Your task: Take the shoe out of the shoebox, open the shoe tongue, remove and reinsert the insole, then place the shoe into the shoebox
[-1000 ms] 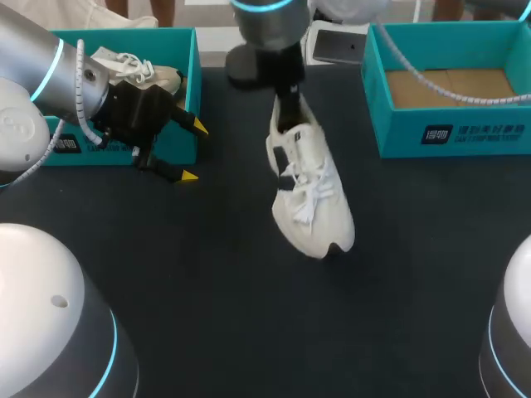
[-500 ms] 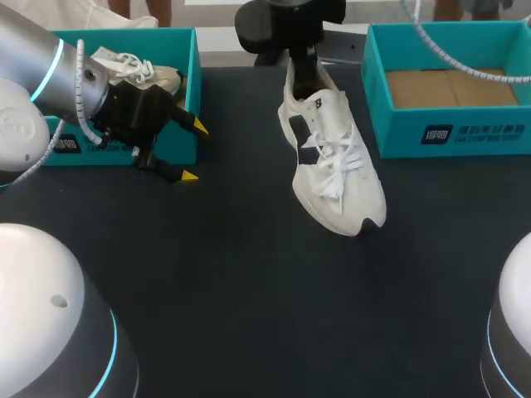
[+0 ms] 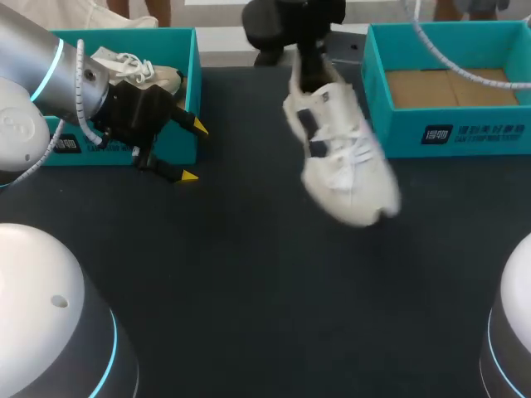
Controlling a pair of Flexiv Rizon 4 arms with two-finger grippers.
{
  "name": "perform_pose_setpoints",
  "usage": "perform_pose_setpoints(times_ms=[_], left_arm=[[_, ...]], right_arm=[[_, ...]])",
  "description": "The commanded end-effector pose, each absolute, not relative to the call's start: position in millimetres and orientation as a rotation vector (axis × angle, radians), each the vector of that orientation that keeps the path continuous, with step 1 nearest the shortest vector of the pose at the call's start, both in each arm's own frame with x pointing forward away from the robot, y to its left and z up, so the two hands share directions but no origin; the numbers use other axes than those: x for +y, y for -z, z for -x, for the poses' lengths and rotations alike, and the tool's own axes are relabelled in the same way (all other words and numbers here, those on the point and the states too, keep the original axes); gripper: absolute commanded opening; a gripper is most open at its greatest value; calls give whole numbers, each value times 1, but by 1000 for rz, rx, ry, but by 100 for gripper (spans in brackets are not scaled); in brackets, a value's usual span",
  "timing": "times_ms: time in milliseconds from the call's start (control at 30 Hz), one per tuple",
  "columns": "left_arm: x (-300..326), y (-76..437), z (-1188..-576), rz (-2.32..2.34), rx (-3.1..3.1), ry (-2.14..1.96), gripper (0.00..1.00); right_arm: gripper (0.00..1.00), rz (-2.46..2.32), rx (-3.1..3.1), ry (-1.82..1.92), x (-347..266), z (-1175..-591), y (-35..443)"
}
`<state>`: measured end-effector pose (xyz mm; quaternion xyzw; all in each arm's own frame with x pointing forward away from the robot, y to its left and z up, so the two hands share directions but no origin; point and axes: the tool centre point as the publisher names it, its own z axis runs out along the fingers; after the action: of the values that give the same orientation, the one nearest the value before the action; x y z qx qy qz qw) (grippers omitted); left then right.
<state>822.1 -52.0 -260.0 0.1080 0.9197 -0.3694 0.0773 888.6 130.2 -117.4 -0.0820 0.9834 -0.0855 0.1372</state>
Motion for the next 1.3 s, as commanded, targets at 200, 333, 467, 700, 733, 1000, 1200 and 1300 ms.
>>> perform_pose_setpoints(times_ms=[200,333,467,700,733,1000,1200,1300], left_arm=[[-52,260,-822,-324,2757,1103,100],[-52,260,-822,-324,2757,1103,100],[-52,260,-822,-324,2757,1103,100],[-52,260,-822,-324,2757,1103,100],[-52,260,-822,-324,2757,1103,100],[-52,260,-822,-324,2757,1103,100],[-52,260,-822,-324,2757,1103,100],[-52,260,-822,-324,2757,1103,100]], right_arm=[[0,376,2830,81,19,-925,101],[0,410,2818,91,-23,-946,94],[0,374,2820,144,-60,-969,97],[0,338,2814,179,-68,-974,97],[0,338,2814,179,-68,-974,97],[0,338,2814,179,-68,-974,97],[0,353,2829,134,-89,-982,105],[0,353,2828,101,-113,-990,108]])
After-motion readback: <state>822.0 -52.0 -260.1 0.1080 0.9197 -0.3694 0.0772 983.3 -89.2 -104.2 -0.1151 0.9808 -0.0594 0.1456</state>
